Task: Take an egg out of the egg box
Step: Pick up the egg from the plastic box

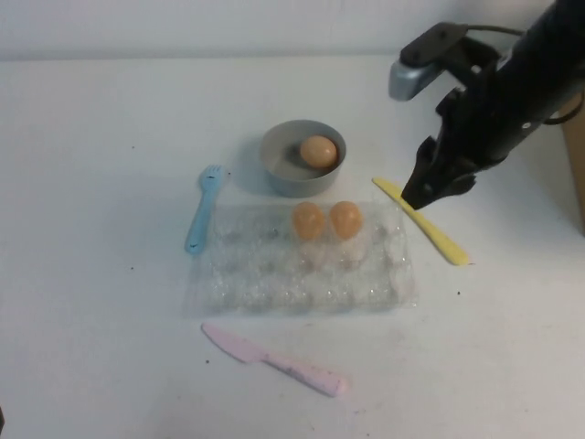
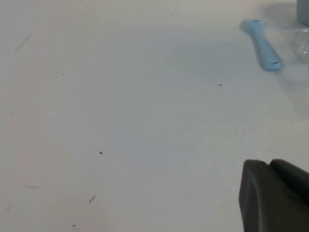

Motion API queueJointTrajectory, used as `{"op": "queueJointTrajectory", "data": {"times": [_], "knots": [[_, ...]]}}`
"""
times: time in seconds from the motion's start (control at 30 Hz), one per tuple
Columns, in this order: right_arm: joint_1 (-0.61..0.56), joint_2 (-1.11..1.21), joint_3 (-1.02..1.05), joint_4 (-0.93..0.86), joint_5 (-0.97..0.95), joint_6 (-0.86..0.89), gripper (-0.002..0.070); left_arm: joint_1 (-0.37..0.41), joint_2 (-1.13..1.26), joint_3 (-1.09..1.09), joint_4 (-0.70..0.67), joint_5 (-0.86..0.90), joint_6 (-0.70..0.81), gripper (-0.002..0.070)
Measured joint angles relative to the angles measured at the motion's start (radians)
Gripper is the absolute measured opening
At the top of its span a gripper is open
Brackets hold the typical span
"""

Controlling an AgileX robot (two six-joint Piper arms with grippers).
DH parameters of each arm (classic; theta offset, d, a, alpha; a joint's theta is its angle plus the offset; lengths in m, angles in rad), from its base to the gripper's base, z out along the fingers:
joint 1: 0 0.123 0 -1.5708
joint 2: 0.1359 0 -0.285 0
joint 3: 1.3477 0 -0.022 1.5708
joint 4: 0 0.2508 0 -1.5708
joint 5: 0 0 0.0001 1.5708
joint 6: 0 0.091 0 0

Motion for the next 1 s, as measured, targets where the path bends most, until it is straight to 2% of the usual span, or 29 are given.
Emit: {"op": "queueJointTrajectory", "data": {"times": [0.07,0.13,0.23,0.53,0.73,1.0], "knots": [[0.030,0.050,-0.024,-0.051,0.004,-0.057,0.0381,0.000,0.000,0.000,0.000,0.000,0.000,-0.0005],[0.057,0.085,-0.034,-0.109,0.004,-0.108,0.0469,0.000,0.000,0.000,0.000,0.000,0.000,-0.0005],[0.082,0.128,-0.038,-0.167,-0.025,-0.168,0.0527,0.000,0.000,0.000,0.000,0.000,0.000,-0.0005],[0.090,0.201,-0.044,-0.141,-0.190,-0.326,0.0549,0.000,0.000,0.000,0.000,0.000,0.000,-0.0005],[0.092,0.244,-0.091,-0.137,-0.215,-0.337,0.0549,0.000,0.000,0.000,0.000,0.000,0.000,-0.0005],[0.130,0.291,-0.121,-0.090,-0.258,-0.452,0.0549,0.000,0.000,0.000,0.000,0.000,0.000,-0.0004]]}}
